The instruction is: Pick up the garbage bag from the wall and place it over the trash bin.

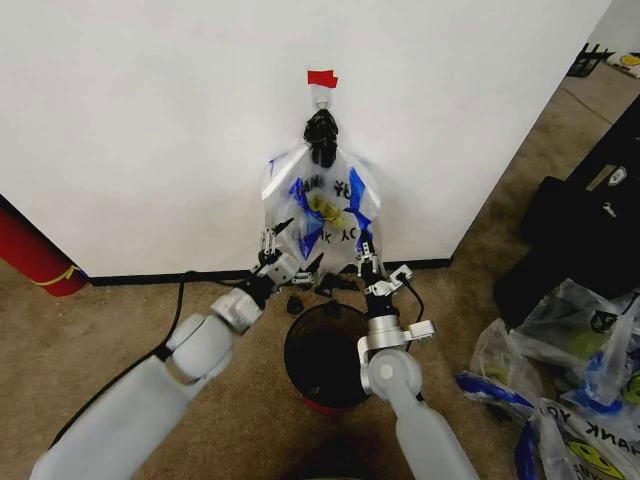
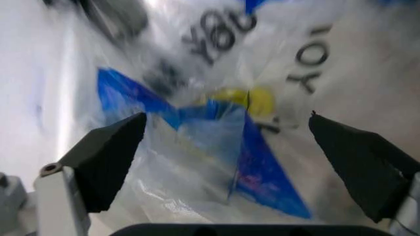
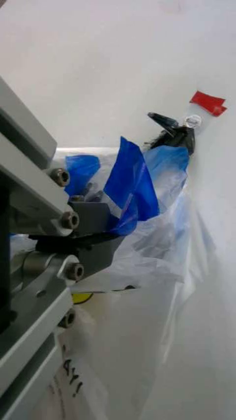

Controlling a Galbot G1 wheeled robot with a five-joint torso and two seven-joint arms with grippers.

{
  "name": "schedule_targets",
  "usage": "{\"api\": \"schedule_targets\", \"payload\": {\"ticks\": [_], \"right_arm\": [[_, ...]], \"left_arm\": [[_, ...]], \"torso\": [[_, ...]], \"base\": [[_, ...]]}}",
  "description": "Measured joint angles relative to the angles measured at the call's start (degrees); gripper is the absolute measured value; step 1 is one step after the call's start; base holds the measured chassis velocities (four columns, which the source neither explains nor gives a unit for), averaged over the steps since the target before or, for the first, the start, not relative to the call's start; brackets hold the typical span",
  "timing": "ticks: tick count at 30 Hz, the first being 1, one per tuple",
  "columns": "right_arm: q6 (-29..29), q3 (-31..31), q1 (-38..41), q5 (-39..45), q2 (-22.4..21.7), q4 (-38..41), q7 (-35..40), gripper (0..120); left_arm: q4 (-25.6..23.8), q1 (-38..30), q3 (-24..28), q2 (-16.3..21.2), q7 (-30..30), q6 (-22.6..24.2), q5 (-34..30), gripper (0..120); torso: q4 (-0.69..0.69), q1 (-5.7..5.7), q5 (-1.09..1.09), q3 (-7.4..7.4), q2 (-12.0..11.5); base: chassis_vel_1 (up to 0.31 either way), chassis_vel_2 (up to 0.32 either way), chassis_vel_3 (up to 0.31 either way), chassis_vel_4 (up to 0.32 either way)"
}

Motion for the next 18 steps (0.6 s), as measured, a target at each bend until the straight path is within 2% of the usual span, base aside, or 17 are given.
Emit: {"api": "schedule_targets", "payload": {"ticks": [5,9,14,18], "right_arm": [[0.23,0.23,0.27,-1.22,-0.2,-0.1,-0.53,0],[0.4,0.23,0.28,-2.13,-0.1,-0.23,-0.76,0],[0.51,0.32,0.28,-2.88,-0.09,-0.28,-0.85,0],[0.61,0.41,0.31,-3.53,-0.09,-0.22,-1.06,0]], "left_arm": [[5.16,-4.59,3.85,-0.31,-0.59,3.27,0.5,90],[6.88,-5.64,4.56,-0.85,-1.06,4.39,1.83,88],[7.12,-5.95,4.82,-1.19,-0.98,6.95,3.69,74],[6.41,-4.75,4.12,-1.19,-0.94,8.37,6.84,56]], "torso": [[0.01,0.0,0.0,0.0,0.0],[0.01,0.0,0.0,0.0,0.0],[0.0,0.0,0.01,-0.01,0.0],[0.01,0.0,0.01,-0.01,0.0]], "base": [[0.0,0.0,0.0,0.0],[0.0,0.0,0.0,0.0],[0.0,0.0,0.0,0.0],[0.0,0.0,0.0,0.0]]}}
